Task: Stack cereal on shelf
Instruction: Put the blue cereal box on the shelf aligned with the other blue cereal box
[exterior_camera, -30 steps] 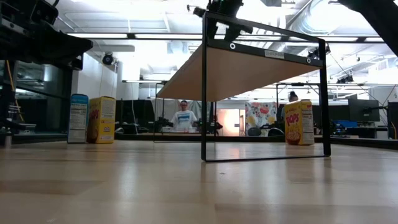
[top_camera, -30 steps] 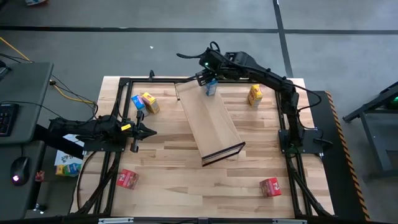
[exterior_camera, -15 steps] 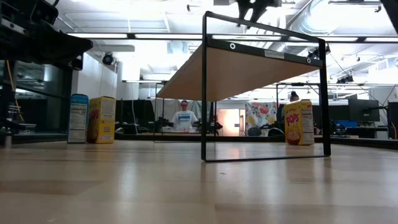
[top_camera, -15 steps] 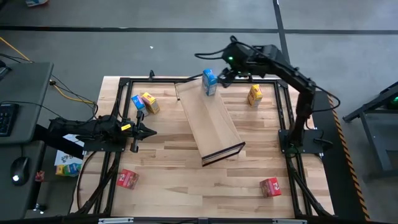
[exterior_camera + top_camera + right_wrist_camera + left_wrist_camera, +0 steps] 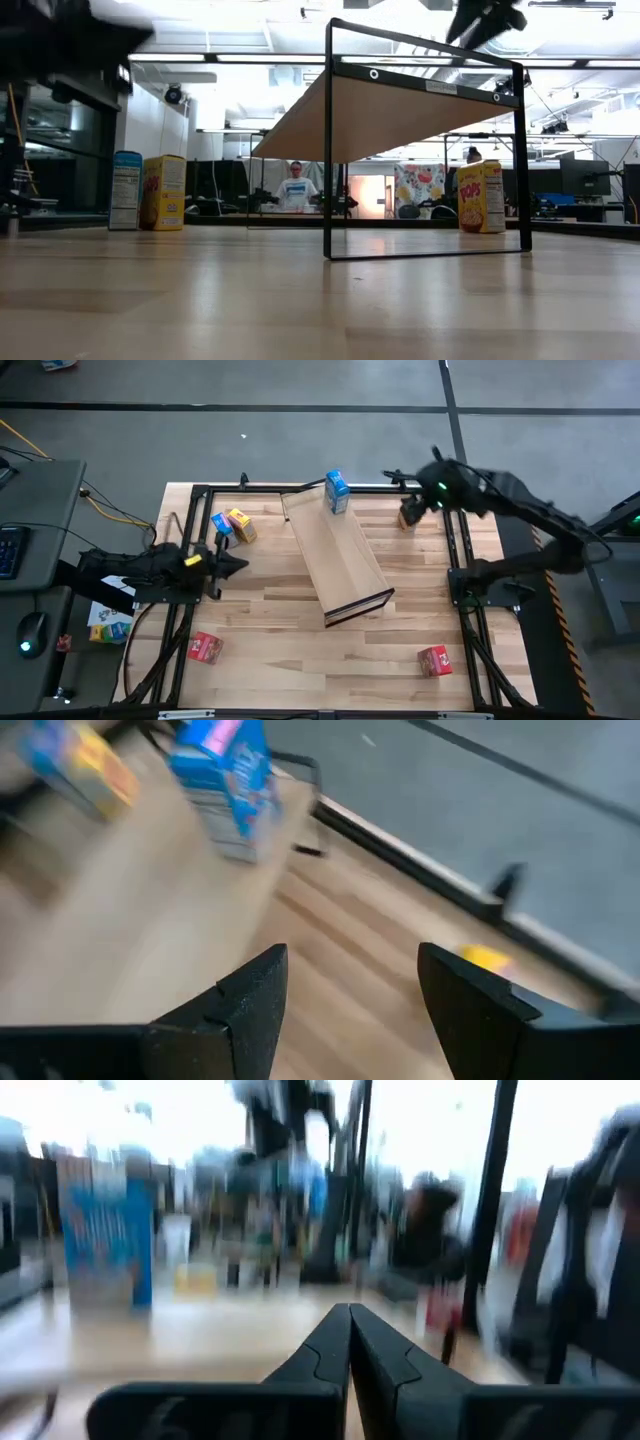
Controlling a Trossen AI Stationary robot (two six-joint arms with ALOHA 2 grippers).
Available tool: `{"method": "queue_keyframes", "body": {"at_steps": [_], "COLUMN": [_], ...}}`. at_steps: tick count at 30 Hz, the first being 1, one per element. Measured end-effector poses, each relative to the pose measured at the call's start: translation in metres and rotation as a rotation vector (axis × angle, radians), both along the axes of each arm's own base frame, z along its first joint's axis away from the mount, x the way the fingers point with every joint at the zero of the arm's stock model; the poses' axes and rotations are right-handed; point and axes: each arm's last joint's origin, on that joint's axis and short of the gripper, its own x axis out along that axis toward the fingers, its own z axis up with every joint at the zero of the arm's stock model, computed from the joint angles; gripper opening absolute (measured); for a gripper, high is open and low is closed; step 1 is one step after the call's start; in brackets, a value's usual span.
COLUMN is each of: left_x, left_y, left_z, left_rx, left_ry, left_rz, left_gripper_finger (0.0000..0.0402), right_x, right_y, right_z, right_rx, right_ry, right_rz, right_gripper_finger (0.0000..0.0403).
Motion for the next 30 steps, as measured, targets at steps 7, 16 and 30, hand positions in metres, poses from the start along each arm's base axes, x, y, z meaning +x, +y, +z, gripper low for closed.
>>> {"method": "queue_keyframes", "body": {"at_steps": [7, 16, 30], "left_x": [-0.030, -0.022, -0.002], "left_y": [0.011, 0.021, 0.025], "left_z": [0.054, 0.135, 0.131], "left_rx": [-0.238, -0.402, -0.860], "left_ry": [-0.525, 0.110, 0.528], "left_rz": [0.217, 0.572, 0.775], "left_gripper_finger": [0.0000, 0.0056, 0.0273], "right_x": [-0.035, -0.033, -0.013], "right_y": [0.018, 0.017, 0.010], "right_z": [-0.041, -0.051, -0.064], "right_rx": [0.109, 0.119, 0.115], "right_ry": [-0.496, -0.673, -0.534], "right_rz": [0.016, -0.016, 0.034], "right_gripper_finger": [0.0217, 0.0217, 0.0217]}}
